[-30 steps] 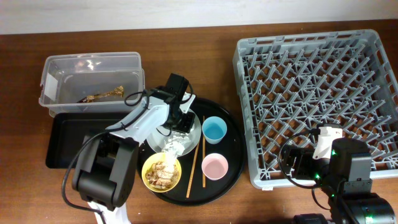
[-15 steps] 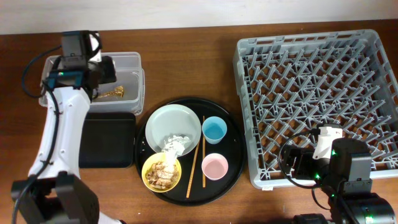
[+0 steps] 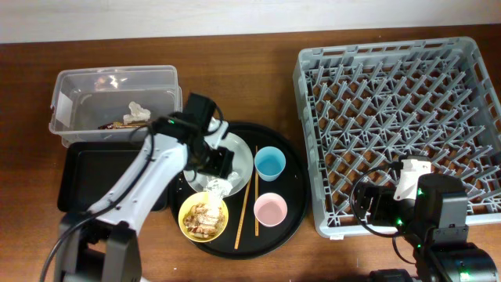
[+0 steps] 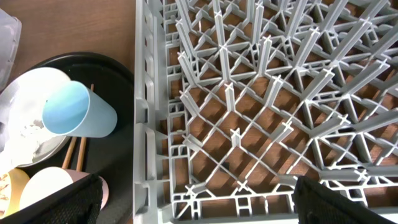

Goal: Sort waste into correct bins and load items into the dishwasher rack
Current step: 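Reach the left gripper to the yellow bowl and grasp its rim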

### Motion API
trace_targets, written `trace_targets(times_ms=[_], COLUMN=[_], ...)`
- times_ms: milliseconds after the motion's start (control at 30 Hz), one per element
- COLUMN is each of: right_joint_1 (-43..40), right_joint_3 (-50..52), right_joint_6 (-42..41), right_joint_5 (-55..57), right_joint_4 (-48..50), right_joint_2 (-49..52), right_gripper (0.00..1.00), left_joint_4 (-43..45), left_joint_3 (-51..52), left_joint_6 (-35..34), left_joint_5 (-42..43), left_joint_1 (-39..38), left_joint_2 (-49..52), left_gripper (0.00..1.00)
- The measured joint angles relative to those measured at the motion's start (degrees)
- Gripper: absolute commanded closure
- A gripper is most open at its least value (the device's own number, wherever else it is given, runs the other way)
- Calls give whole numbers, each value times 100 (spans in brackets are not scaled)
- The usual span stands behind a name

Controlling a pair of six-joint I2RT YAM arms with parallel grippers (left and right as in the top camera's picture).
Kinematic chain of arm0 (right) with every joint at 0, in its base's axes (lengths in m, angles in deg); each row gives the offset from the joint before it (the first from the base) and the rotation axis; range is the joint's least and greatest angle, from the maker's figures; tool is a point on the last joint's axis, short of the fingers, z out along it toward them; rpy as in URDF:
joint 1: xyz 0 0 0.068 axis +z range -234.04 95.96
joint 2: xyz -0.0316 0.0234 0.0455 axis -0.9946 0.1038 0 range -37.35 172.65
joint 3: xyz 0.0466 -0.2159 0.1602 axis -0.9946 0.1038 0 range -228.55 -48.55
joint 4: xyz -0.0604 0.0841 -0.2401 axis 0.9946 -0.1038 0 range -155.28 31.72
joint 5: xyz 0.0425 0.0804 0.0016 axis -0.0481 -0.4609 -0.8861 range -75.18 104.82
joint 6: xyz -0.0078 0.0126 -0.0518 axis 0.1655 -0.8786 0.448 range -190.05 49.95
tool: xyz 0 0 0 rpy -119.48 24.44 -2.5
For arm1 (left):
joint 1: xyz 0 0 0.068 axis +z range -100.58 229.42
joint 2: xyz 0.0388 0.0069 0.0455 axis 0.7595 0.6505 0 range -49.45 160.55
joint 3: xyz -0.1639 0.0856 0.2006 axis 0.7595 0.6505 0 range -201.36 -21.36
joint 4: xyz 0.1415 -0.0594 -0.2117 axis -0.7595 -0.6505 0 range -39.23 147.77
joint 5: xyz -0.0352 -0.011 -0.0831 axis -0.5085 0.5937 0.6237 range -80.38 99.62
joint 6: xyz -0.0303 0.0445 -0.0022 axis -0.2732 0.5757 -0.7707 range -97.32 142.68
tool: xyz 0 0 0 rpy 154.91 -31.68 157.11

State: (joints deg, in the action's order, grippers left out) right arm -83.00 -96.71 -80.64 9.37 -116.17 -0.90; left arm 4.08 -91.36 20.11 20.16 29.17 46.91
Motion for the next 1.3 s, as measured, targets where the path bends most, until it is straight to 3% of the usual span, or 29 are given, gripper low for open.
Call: trace_targets(times_ms=[67,133,200,233,267,433,533,633,733,800,933,1067,1100,1200,1300], right_joint_1=[0,0,0,0,0,0,0,0,0,0,0,0,0,0,0], right_joint_3=[-2,-4,-4,-4,-4,-4,-4,-4,-7,-7,-7,-7,-7,-7,-7], right_joint_6=[-2,0,-2,-2,0,2,-2,0,-2,0,2,0,-2,0,-2], right_joint_5=[0,0,0,0,0,0,0,0,0,0,0,0,2,0,0], right_joint_4=[7,-2,2,2,0,-2,0,-17,-33,-46,-39,-44,-35,-39,-42], right_joint_2=[4,4,4,4,4,4,4,4,11,15,15,13,15,13,15], right_gripper=[2,1,1,1,1,1,1,1,1,1,1,1,1,1,1], left_joint_4=[782,1355,1816,1843,1941,1864,1768,2549,3698,4122,4232,2728,1714,173,-376], left_joint_3=[610,1123,1480,1547,1572,1351,647,166,140,138,133,92,92,48,234], left_joint_6=[-2,0,15,9,20,20,22,15,28,26,20,17,20,20,-190], left_joint_5=[-35,-114,-223,-254,-286,-350,-363,-564,-894,-1084,-1150,-1130,-1115,-675,-103], left_joint_1=[-166,-229,-229,-229,-229,-160,380,1276,1827,2033,2212,1993,1731,977,179], left_joint_2=[11,20,20,20,20,17,-295,-800,-754,-535,-76,-728,-1128,-1591,-1547], left_gripper=[29,37,79,94,100,100,99,85,50,40,39,38,39,39,39])
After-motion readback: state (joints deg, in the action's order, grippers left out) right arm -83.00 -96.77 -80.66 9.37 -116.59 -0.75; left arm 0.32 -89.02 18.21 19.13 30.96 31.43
